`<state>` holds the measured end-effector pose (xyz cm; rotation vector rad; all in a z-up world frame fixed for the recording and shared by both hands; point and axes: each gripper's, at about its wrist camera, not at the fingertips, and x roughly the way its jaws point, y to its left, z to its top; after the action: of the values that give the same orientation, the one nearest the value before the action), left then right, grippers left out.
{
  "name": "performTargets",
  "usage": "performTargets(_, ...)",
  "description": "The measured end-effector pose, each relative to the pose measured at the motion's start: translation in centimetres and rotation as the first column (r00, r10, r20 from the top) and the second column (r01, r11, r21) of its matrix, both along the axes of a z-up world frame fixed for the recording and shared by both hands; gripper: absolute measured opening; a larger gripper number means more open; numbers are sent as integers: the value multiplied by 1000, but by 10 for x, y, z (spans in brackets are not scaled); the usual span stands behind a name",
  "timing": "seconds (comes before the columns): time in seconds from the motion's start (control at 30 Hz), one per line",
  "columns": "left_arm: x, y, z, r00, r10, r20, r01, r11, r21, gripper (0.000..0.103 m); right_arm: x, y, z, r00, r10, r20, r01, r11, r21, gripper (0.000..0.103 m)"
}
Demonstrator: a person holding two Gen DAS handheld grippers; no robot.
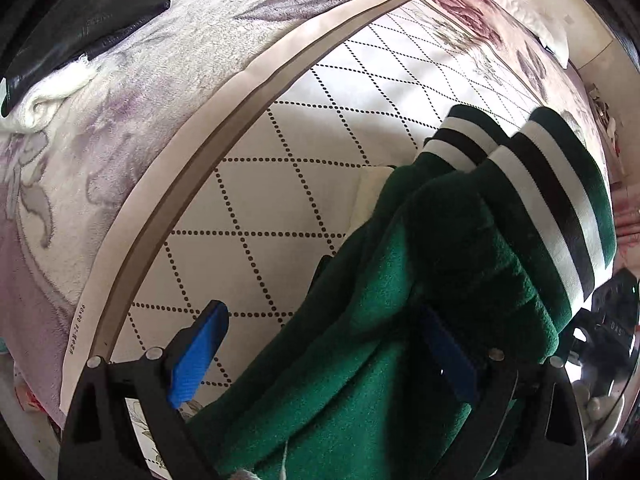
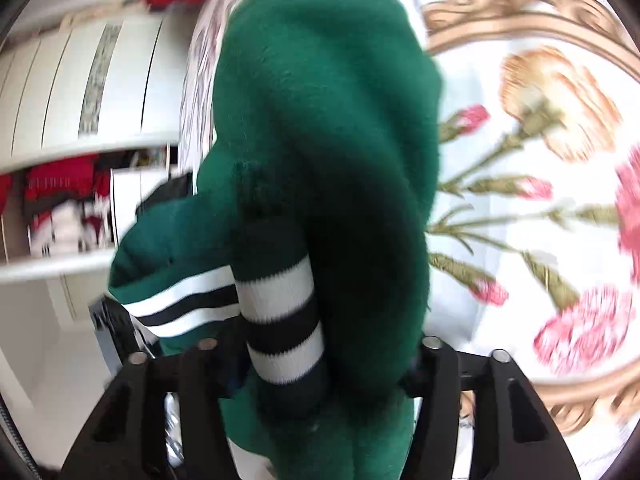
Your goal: Fold large clothes
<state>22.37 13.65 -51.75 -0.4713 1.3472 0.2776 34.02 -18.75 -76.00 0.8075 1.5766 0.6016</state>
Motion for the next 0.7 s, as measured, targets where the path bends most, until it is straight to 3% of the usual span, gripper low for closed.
performTargets(0.1, -1, -7, 6, 1000, -28, 1, 28, 999, 23, 99, -40, -26, 9, 975, -219, -40, 216, 973, -77, 47)
performTargets(0.23, -4, -24, 21, 996, -86, 11, 85, 994, 69, 99, -131, -71, 13, 866, -476, -152, 456, 877, -151, 47)
performTargets(0.3, -10, -33, 28, 994, -106, 16, 105, 992, 70, 99, -181, -84, 14, 843, -484, -237, 452, 874, -178, 49)
performTargets(0.43, -30, -51, 43, 989, -144, 19, 142, 986, 82, 99, -244, -93, 19, 856, -317, -407, 262, 947, -186, 60)
performTargets(0.47, -36, -55, 48, 988, -153, 20, 151, 985, 88, 99, -250, -97, 28, 877, -267, -400, 196, 958, -210, 60)
performTargets(0.53, -47, -63, 55, 986, -166, 22, 163, 981, 101, 99, -248, -104, 60, 937, -177, -302, 85, 952, -295, 61)
performTargets(0.6, -57, -69, 61, 986, -168, 20, 165, 979, 116, 99, -234, -111, 100, 985, -97, -140, 38, 927, -374, 78)
performTargets(0.63, -62, -74, 60, 986, -168, 17, 165, 980, 116, 99, -224, -115, 122, 997, -66, -44, 43, 918, -393, 85)
performTargets(0.7, -66, -81, 53, 986, -167, -3, 166, 979, 121, 99, -202, -108, 154, 996, 22, 87, 15, 915, -404, 88)
